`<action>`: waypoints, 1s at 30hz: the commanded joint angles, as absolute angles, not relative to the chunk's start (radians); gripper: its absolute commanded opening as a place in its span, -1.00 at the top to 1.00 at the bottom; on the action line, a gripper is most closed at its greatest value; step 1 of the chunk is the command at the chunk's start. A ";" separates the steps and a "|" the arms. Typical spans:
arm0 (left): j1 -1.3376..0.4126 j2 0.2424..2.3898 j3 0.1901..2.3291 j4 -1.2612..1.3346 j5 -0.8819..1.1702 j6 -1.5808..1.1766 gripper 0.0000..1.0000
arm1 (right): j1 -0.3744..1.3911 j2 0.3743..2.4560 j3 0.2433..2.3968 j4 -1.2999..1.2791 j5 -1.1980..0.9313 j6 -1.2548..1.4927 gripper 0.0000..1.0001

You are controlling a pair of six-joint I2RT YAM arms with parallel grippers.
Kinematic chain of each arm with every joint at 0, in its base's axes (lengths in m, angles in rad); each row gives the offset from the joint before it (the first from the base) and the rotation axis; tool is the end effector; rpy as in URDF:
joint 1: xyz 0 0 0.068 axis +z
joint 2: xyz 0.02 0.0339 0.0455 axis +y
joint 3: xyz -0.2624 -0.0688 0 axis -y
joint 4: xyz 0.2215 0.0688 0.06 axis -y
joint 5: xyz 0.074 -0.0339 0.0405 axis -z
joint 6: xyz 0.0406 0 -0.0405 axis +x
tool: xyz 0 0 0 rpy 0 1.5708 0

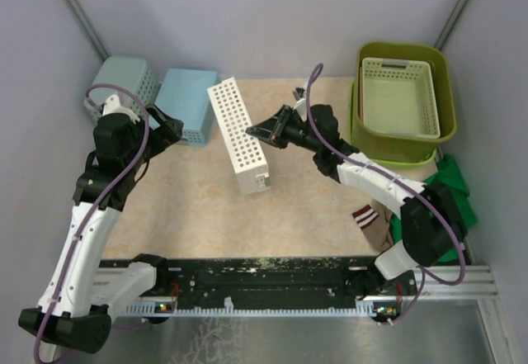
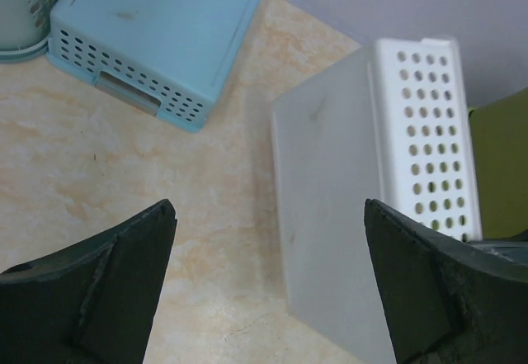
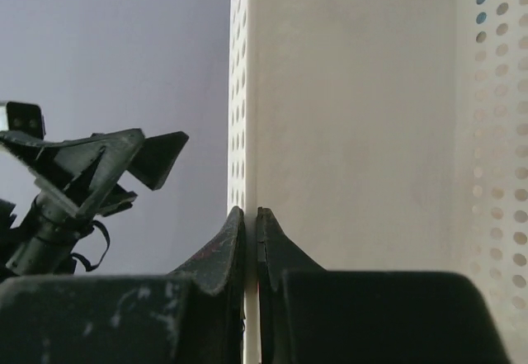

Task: Turn the large container upside down

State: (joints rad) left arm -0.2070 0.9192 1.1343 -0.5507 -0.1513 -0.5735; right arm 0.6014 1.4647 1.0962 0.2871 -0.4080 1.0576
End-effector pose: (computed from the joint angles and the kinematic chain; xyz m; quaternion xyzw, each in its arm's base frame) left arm 0.1698 -0.0294 0.3904 -0.1912 0.7914 -0.1627 0.5574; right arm 0.2641 0.2008 0.3416 0.0291 0.7324 0.5901 0.3383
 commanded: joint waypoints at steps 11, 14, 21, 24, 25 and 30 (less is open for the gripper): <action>-0.201 0.941 1.063 -0.462 0.044 -0.516 -1.00 | 0.611 1.584 0.709 1.186 -0.343 1.569 1.00; -0.201 0.954 1.054 -0.451 0.078 -0.509 -1.00 | 0.601 1.608 0.645 1.264 -0.325 1.615 1.00; -0.201 0.990 1.043 -0.440 0.137 -0.482 -1.00 | 0.560 1.604 0.493 1.305 -0.287 1.647 1.00; -0.202 1.007 1.051 -0.434 0.187 -0.454 -1.00 | 0.534 1.523 0.449 1.167 -0.280 1.567 1.00; -0.202 1.011 1.050 -0.430 0.207 -0.448 -1.00 | 0.528 1.481 0.447 1.072 -0.271 1.527 1.00; -0.202 1.031 1.042 -0.408 0.259 -0.441 -1.00 | 0.522 1.259 0.478 0.624 -0.161 1.317 0.19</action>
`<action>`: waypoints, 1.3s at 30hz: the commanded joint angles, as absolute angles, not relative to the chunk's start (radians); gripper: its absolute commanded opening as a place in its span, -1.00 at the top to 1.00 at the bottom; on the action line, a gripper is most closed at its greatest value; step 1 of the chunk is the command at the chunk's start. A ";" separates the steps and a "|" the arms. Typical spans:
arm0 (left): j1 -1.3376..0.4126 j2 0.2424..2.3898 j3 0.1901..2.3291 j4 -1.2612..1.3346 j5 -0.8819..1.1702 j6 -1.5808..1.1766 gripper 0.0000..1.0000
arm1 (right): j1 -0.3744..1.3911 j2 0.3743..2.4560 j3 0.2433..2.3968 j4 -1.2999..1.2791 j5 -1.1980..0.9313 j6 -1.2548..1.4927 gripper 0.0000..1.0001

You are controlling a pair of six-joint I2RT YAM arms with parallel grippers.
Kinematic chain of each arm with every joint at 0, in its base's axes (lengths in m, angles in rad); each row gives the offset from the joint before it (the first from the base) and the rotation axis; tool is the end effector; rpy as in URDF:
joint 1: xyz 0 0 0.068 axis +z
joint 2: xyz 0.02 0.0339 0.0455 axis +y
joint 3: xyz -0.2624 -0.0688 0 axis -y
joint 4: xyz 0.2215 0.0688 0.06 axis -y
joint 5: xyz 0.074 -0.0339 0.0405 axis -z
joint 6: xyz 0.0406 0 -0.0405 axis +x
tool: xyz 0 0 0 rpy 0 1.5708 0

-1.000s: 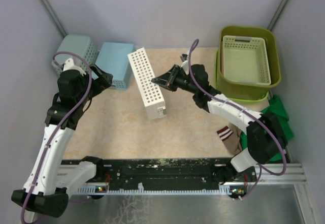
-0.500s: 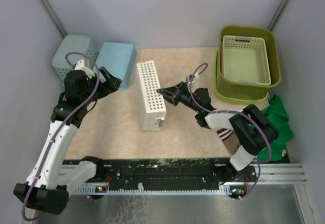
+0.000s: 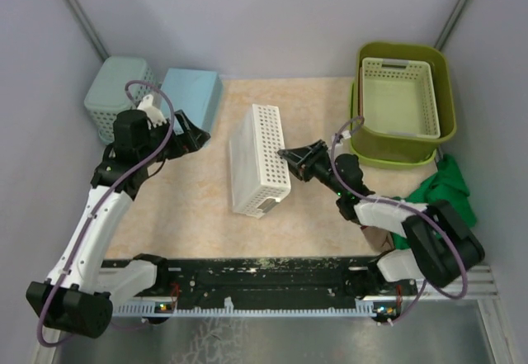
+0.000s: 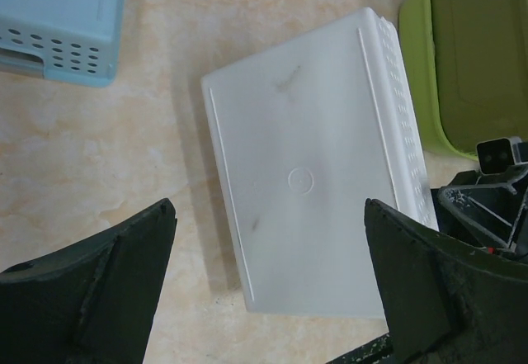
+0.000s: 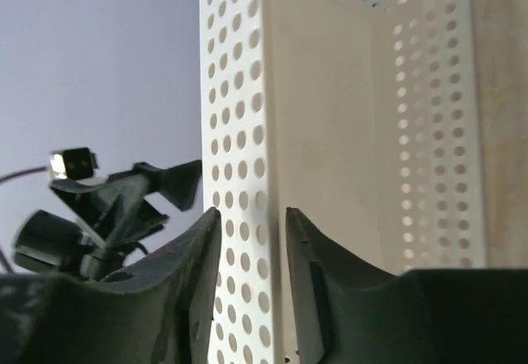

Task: Turn the large container upside down

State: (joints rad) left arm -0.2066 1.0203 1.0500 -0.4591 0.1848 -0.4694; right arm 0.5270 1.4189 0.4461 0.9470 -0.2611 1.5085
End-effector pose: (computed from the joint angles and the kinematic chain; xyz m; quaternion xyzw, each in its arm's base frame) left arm 0.2000 -0.0495 0.3563 -0.0604 0.8372 -0.2516 0.4817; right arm 0.2262 0.1437 0.2207 0.2545 0.6691 0.6378 0.2842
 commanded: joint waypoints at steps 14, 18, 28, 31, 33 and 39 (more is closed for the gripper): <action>-0.230 1.088 1.040 -0.411 0.343 -0.401 -1.00 | 0.525 1.010 0.657 -0.081 0.043 0.945 -0.74; -0.245 1.091 1.037 -0.414 0.320 -0.396 -1.00 | 0.544 1.008 0.696 -0.241 0.078 0.815 -0.78; -0.284 1.135 1.058 -0.415 0.334 -0.381 -1.00 | 0.583 0.914 0.681 -0.339 0.041 0.638 -0.82; -0.360 1.155 1.074 -0.450 0.285 -0.353 -1.00 | 0.601 0.880 0.669 -0.429 0.081 0.604 -0.82; -0.432 1.173 1.081 -0.471 0.226 -0.342 -1.00 | 0.608 0.848 0.639 -0.484 0.110 0.602 -0.83; -0.555 1.247 1.081 -0.479 0.206 -0.375 -1.00 | 0.617 0.802 0.534 -0.513 0.046 0.629 -0.84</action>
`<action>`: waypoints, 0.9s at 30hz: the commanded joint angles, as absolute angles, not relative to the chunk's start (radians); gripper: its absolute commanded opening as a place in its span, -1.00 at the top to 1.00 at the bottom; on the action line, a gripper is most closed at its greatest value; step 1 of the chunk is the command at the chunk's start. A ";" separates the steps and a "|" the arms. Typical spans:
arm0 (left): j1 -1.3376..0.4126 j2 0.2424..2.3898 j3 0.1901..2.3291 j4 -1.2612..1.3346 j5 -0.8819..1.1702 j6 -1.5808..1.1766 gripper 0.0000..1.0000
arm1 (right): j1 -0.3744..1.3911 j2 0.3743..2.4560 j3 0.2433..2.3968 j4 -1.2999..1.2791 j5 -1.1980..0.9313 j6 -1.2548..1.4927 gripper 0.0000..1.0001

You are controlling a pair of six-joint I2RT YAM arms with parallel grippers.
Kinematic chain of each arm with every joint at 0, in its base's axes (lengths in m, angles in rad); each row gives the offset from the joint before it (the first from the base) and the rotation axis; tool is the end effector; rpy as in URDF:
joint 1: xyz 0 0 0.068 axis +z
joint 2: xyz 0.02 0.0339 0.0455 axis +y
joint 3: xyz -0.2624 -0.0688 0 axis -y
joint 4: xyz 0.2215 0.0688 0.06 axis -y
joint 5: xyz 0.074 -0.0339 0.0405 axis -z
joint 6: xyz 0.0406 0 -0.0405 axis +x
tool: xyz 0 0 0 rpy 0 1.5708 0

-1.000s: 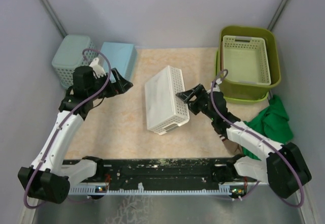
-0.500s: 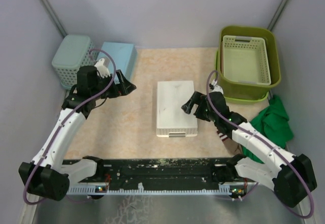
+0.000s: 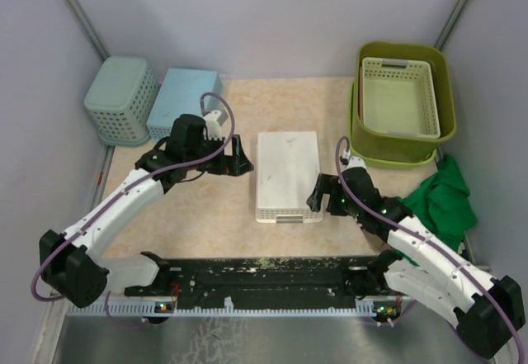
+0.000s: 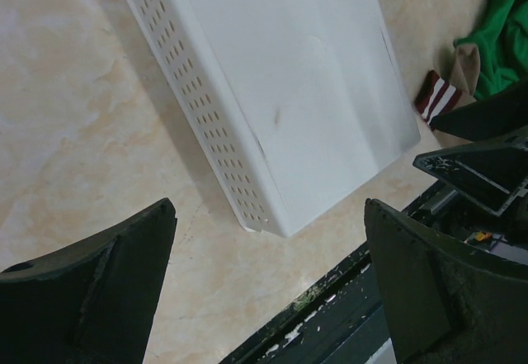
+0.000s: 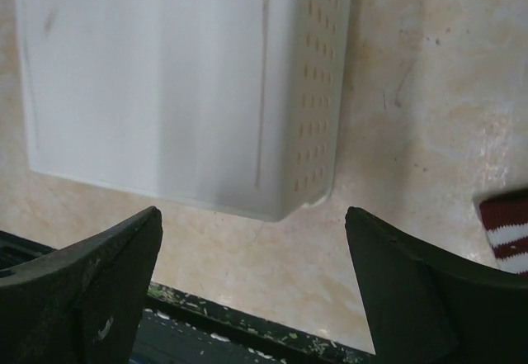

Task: Turn the large container upside down

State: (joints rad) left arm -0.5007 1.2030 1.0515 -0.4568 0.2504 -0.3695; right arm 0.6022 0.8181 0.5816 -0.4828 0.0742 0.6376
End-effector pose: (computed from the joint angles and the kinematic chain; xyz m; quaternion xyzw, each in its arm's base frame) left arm 0.2116 -0.1272 0.3195 0.1153 0.8738 -0.2940 0.3698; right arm 0.1304 0.0860 0.2360 0.0314 0.9097 0.2123 0.3555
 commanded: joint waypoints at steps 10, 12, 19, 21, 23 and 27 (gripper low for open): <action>-0.557 1.260 1.113 -0.441 0.127 -0.420 -1.00 | 0.617 1.027 0.541 -0.274 0.069 0.583 -0.78; -0.555 1.252 1.125 -0.453 0.089 -0.411 -1.00 | 0.617 1.103 0.579 -0.181 0.062 0.570 -0.76; -0.544 1.201 1.154 -0.507 0.002 -0.405 -1.00 | 0.617 1.441 0.829 0.023 0.077 0.511 -0.75; -0.538 1.185 1.150 -0.513 -0.005 -0.405 -1.00 | 0.617 1.534 0.915 0.041 0.072 0.494 -0.75; -0.529 1.175 1.150 -0.523 -0.012 -0.403 -1.00 | 0.617 1.625 1.008 0.043 0.059 0.476 -0.74; -0.514 1.158 1.149 -0.540 -0.021 -0.400 -1.00 | 0.617 1.805 1.194 0.015 0.056 0.447 -0.74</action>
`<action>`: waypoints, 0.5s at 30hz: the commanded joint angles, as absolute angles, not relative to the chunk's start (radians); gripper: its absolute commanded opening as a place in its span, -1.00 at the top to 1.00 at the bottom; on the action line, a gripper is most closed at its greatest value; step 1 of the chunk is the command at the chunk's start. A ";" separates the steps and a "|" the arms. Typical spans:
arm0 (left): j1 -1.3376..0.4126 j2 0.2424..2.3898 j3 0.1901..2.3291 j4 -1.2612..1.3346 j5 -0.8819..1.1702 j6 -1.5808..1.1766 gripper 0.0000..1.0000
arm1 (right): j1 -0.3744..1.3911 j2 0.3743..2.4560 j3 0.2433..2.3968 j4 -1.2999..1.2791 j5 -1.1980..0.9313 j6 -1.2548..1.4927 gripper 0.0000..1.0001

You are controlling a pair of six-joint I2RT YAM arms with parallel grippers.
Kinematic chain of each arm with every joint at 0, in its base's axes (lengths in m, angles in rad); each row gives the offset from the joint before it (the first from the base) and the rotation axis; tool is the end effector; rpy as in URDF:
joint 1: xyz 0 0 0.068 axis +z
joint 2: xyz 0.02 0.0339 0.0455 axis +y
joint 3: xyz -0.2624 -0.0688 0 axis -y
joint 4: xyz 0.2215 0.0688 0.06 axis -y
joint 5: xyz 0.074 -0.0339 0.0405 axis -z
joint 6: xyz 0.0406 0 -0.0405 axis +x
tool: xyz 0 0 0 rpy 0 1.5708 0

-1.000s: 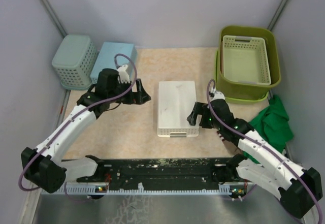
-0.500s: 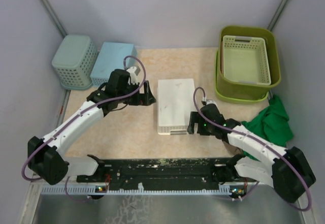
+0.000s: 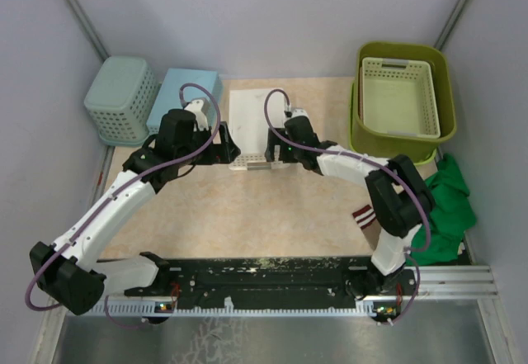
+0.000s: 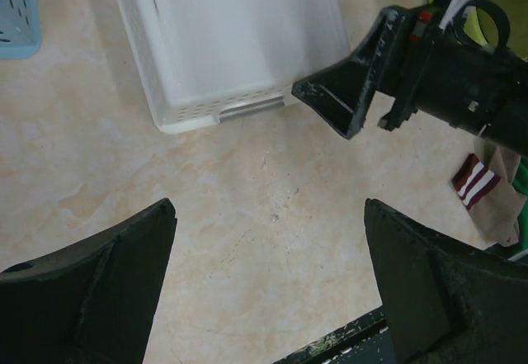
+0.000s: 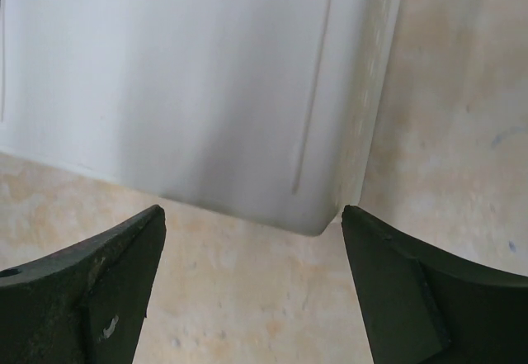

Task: Turn the large container upside down

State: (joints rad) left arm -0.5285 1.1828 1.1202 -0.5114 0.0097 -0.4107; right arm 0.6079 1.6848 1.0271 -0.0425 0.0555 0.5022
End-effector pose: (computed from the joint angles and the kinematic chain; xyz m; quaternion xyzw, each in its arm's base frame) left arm 0.2086 -0.1223 0.3402 0.0540 0.8767 -0.2201 0.4243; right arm 0.2881 0.1977 0.2125 -0.0362 0.9057 0.2008 0.3715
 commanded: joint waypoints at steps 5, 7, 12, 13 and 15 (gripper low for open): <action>-0.500 1.133 1.150 -0.556 -0.032 -0.392 -1.00 | 0.617 1.954 1.380 -0.025 0.055 0.437 -0.74; -0.497 1.130 1.151 -0.564 -0.035 -0.389 -1.00 | 0.617 1.991 1.420 -0.019 0.063 0.438 -0.74; -0.494 1.123 1.149 -0.577 -0.030 -0.389 -1.00 | 0.617 2.082 1.551 -0.066 0.130 0.419 -0.74; -0.494 1.122 1.147 -0.575 -0.026 -0.391 -1.00 | 0.616 2.094 1.569 -0.067 0.141 0.413 -0.75; -0.494 1.119 1.140 -0.571 -0.016 -0.395 -1.00 | 0.615 2.119 1.618 -0.083 0.156 0.398 -0.75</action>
State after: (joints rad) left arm -0.4980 1.1431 1.1202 -0.5659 -0.0235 -0.4019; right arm 0.6079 2.0876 1.5036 -0.0780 0.0921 0.4370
